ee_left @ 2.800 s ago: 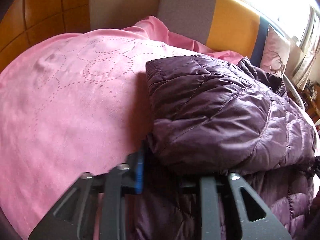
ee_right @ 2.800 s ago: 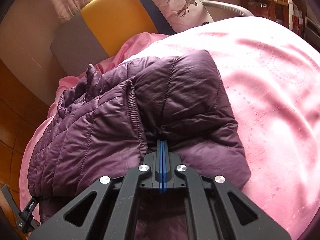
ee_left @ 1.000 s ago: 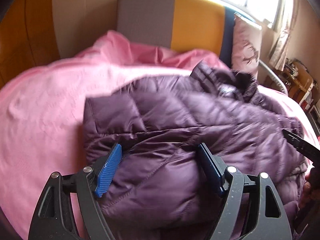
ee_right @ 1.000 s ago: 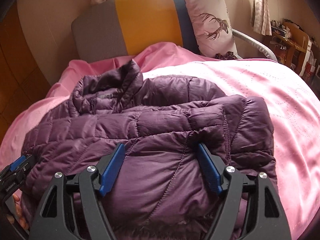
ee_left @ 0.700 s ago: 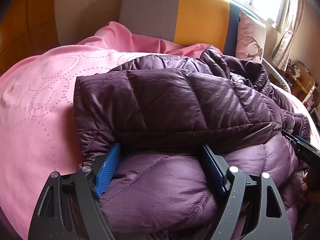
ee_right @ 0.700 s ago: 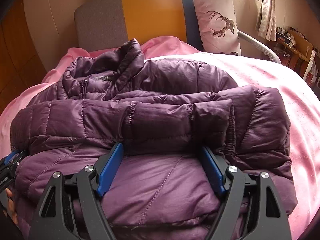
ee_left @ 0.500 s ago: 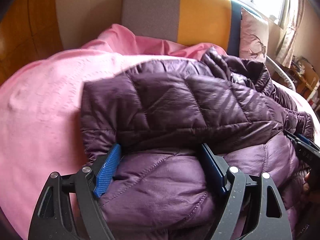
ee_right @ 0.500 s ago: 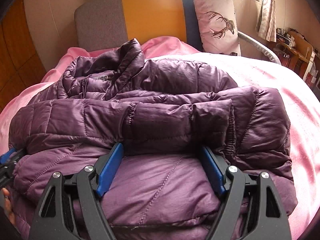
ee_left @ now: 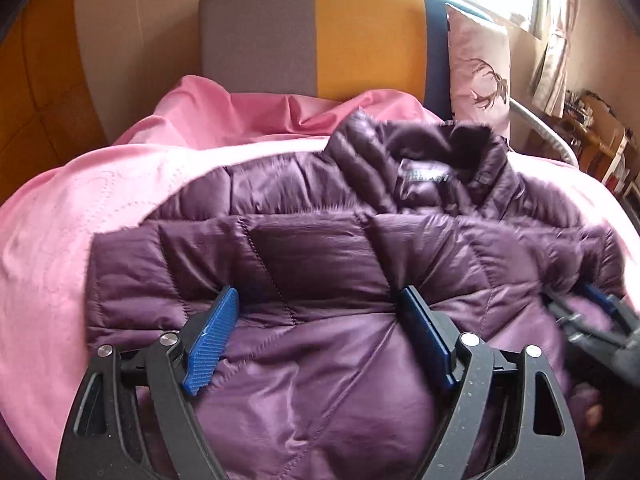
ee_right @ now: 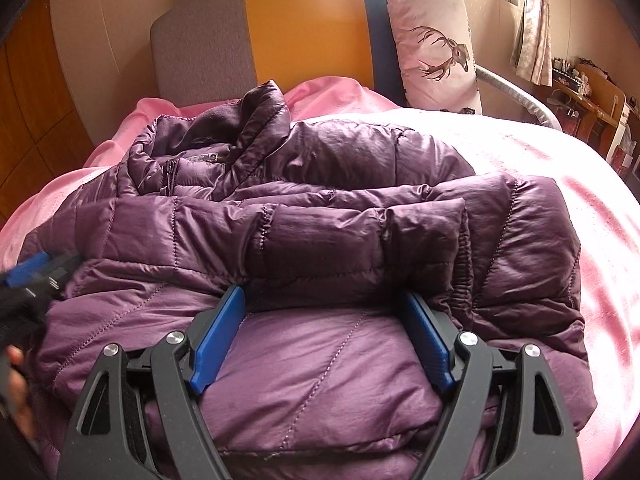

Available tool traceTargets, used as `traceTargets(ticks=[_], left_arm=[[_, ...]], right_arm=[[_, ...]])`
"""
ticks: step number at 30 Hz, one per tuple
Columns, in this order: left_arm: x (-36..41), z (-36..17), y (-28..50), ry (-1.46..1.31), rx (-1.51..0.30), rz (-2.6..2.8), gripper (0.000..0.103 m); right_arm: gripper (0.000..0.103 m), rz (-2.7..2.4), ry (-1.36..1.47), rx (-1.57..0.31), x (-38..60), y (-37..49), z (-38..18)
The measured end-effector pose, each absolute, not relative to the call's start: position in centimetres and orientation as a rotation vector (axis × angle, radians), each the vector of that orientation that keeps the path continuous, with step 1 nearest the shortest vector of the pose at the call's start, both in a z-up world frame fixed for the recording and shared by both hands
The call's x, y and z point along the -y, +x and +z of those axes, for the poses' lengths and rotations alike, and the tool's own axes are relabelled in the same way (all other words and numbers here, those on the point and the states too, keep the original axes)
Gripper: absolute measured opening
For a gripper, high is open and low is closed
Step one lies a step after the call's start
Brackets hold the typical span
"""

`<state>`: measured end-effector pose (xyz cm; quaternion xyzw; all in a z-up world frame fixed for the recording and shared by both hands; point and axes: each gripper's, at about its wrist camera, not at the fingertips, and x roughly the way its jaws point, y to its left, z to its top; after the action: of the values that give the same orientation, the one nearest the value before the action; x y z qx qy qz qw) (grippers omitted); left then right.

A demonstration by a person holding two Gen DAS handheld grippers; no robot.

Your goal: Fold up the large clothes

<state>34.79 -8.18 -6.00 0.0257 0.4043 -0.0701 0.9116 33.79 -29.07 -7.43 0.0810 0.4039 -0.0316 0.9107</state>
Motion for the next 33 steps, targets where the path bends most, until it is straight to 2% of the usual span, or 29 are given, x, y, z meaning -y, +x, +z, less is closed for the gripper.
traceTargets(ticks=[8,16,28,31,33], left_arm=[[7.8,-5.4,33.8,0.050,-0.837,-0.117,0.085],[6.2,-1.7,25.8,0.065,-0.716,-0.108,0.089],[2.8,-2.1,17.6,-0.002,-0.730,-0.077,0.089],[1.9,-2.7,16.0,-0.020,-0.749,-0.071,0.089],[1.5,-3.2,15.0,-0.018,-0.760,-0.066,0.089]], right_arm=[[0.080,-0.061,0.166,-0.831,29.1,33.9,-7.5],[0.081,-0.060,0.168,-0.830,29.1,33.9,-7.5],[0.083,-0.082,0.138,-0.841,28.8,34.1,-7.3],[0.085,-0.094,0.124,-0.848,28.6,34.1,-7.0],[0.094,-0.108,0.105,-0.851,28.3,33.9,-6.5]])
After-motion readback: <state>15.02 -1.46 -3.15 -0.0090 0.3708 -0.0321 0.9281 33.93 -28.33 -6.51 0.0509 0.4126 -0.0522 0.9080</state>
